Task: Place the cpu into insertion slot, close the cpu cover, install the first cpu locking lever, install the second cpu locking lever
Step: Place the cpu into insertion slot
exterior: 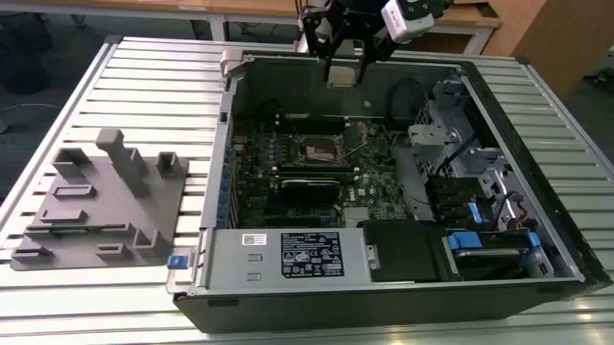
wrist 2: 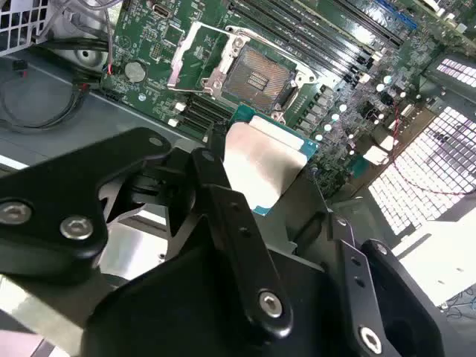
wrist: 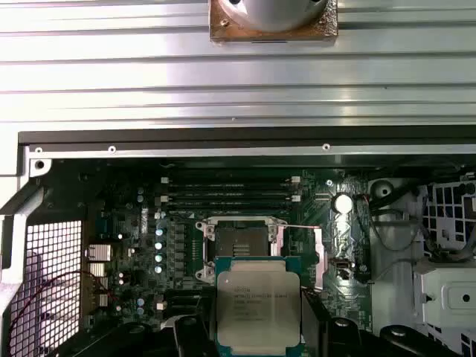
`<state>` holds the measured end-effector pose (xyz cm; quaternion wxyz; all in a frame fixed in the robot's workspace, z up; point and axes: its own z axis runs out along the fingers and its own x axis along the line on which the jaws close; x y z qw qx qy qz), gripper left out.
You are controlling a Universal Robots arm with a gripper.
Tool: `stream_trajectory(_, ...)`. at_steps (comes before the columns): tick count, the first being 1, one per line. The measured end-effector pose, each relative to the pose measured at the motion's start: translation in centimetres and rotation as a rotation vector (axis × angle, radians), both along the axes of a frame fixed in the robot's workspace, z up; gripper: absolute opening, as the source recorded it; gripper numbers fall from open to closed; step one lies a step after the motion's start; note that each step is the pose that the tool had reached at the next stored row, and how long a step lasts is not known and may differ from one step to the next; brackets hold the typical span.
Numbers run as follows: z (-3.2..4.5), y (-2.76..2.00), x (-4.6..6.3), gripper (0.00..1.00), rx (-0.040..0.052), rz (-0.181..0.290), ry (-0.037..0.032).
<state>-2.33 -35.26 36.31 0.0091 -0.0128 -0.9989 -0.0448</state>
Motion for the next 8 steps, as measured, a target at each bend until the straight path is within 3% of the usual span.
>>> stream_trajectory(8, -0.08, 0.00, 0.00, 0.54, 0.0003, 0.000, -0.0001)
